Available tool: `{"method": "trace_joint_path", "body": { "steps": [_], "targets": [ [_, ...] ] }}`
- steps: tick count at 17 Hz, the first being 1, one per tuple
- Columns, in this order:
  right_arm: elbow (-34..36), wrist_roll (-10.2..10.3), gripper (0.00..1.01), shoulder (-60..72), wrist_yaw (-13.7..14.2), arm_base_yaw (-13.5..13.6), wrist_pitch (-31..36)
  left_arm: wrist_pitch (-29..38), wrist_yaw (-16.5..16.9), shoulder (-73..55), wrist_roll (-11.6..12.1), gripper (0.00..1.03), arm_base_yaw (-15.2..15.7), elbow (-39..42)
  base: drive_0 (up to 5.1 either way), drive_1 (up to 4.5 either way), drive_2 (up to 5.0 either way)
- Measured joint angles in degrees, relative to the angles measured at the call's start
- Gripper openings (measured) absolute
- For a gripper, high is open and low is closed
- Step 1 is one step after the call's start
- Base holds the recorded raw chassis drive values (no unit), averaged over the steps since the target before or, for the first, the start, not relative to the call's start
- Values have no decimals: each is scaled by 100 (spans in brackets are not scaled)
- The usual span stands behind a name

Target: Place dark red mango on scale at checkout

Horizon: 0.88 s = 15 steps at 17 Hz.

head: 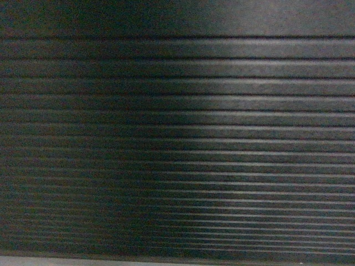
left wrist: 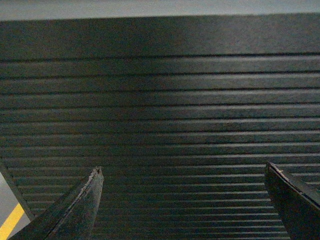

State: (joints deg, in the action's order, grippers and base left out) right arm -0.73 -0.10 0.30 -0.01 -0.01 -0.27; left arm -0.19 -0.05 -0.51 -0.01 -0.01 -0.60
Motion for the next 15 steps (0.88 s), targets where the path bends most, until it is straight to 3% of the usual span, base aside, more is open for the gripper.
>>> {"method": "trace_joint_path", "body": {
  "steps": [15],
  "targets": [
    [0,9,98,0,4,0,11,0,-7,0,2,98,0,-2,0,0,0]
  ]
}}
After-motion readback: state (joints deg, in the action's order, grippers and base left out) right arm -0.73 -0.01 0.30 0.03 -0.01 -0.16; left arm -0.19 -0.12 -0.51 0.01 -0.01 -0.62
